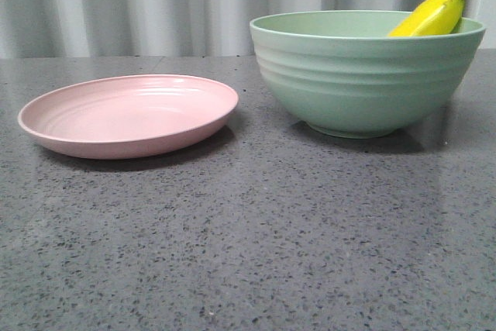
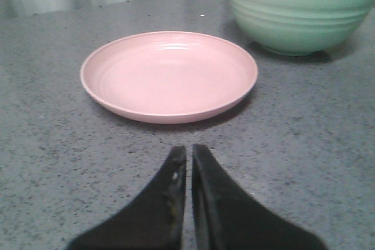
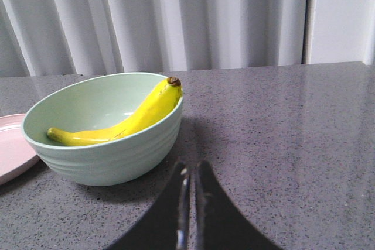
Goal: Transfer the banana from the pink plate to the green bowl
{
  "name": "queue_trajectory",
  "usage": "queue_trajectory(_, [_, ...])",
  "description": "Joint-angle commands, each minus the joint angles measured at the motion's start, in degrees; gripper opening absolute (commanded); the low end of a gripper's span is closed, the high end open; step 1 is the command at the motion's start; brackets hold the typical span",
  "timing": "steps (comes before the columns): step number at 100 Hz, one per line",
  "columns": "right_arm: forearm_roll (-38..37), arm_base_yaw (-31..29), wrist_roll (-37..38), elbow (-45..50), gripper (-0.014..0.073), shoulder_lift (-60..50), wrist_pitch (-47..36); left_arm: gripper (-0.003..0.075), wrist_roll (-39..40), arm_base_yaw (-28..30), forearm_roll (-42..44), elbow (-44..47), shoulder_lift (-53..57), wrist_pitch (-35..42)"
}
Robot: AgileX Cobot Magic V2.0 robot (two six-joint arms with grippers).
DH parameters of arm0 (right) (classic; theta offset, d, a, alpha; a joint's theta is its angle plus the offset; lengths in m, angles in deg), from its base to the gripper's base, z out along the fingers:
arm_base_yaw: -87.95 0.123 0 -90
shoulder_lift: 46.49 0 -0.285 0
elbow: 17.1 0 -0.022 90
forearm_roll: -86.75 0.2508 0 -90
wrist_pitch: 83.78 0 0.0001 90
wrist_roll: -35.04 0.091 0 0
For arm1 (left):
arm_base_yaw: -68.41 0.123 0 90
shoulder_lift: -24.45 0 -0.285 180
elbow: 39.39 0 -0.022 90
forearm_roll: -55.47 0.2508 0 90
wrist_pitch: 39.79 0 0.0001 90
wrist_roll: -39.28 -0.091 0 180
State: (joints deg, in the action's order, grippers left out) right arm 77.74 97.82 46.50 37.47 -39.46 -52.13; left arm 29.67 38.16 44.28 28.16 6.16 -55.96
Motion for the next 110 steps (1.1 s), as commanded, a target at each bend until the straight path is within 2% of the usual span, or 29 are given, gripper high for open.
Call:
queue_trajectory(1, [-1.2, -0.34, -0.66, -1.43, -0.008, -0.44, -4.32, -0.0019, 0.75, 1.96, 2.94, 0.36, -0.61, 8.43])
queue_trajectory(11, [-1.2, -0.34, -0.66, -1.43, -0.008, -0.44, -4.32, -0.0019, 2.02, 6.08, 7.47, 2.82, 0.66, 12.77])
queue_trajectory(25, [-1.2, -0.34, -0.66, -1.43, -0.008, -0.44, -4.32, -0.0019, 6.5, 11.99, 13.73, 5.65, 5.39, 13.57])
queue_trajectory(47, [-1.2, -0.34, -0.66, -1.43, -0.008, -0.44, -4.32, -0.0019, 6.88, 23.86, 14.0, 11.33, 11.28, 14.13])
queue_trajectory(58, [-1.2, -0.34, -0.66, -1.43, -0.008, -0.44, -4.32, -0.0019, 6.88, 27.87, 13.6, 11.2, 12.58, 7.77])
queue_trajectory(73, [-1.2, -0.34, -0.66, -1.43, -0.008, -0.44, -4.32, -0.0018, 6.88, 28.78, 12.89, 11.2, 12.58, -0.83])
queue_trajectory(110, [-1.2, -0.34, -0.66, -1.43, -0.008, -0.44, -4.32, -0.0019, 6.7, 28.44, 12.89, 11.2, 12.58, -0.19])
